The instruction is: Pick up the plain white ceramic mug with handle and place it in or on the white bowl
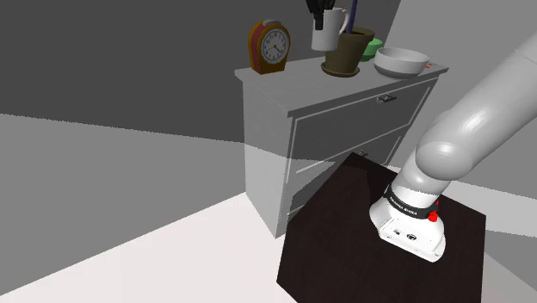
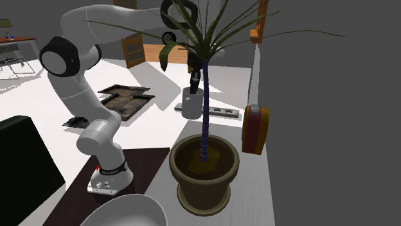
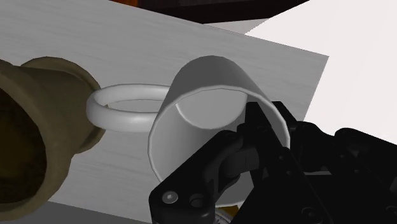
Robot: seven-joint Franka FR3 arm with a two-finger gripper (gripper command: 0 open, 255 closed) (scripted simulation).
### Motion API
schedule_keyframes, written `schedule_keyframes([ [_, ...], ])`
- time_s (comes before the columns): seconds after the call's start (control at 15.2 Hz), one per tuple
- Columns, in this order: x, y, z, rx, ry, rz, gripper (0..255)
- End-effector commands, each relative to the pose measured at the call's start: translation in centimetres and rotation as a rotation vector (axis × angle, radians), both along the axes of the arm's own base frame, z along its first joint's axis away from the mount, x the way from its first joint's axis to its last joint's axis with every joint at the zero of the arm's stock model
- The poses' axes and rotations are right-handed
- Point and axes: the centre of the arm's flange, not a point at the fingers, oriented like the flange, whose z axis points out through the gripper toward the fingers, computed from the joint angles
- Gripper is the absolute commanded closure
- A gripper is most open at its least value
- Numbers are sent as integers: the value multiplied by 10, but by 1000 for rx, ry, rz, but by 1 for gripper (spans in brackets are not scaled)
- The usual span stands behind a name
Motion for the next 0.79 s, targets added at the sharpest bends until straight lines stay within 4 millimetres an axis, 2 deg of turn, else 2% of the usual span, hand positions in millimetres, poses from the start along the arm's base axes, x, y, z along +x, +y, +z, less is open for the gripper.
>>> schedule_keyframes([
  [0.0,0,1,11,0,0,0,255],
  [0.13,0,1,19,0,0,0,255],
  [0.73,-45,-109,25,0,0,0,255],
])
